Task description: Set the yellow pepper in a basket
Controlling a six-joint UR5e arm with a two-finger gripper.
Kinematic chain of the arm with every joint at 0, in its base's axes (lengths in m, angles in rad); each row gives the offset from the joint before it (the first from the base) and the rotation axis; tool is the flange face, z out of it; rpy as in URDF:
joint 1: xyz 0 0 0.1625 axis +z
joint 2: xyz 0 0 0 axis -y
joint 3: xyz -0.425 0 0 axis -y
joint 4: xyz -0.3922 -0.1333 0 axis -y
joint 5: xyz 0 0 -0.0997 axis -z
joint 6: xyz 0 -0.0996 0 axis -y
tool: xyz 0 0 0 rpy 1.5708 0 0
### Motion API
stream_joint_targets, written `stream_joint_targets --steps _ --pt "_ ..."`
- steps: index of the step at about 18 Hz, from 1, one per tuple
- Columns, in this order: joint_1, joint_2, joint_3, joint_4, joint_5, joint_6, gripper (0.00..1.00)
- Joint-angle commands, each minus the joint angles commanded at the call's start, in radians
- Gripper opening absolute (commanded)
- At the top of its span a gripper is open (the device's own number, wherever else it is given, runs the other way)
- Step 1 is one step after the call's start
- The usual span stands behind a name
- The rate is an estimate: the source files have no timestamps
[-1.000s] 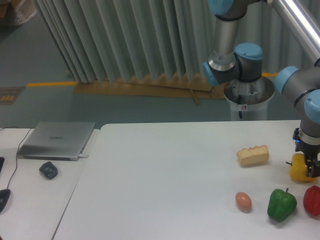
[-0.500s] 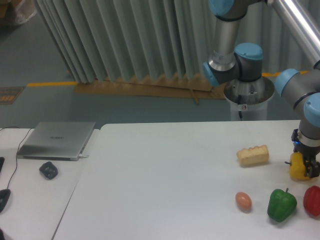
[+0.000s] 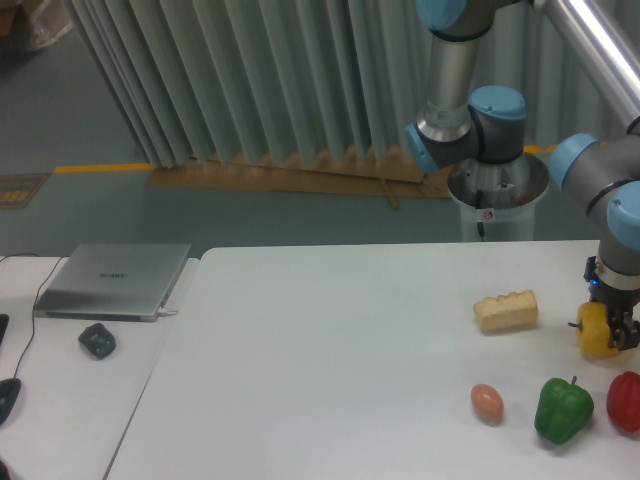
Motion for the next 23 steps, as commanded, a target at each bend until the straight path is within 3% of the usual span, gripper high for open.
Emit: stream_joint_targets --steps 4,8,12,14,17,21,23 --pt "0.027 0.048 0.017 -0.069 -0.011 0.002 0.51" --pt "0.086 0.094 0.083 -0.143 -0.043 0.002 0.51" --pt "0.172 0.123 0.112 -0.137 -0.127 -0.002 0.51" --pt "0.209 0.114 0.155 -0.137 -0.141 -0.002 0.51" --pt "0.230 0.089 0.166 -0.134 -0.135 -0.003 0.51" --pt "0.259 0.029 0.178 -0.052 -0.117 -0.002 0.51" --pt "0.265 0.000 0.184 -0.020 -0.025 0.006 0.51"
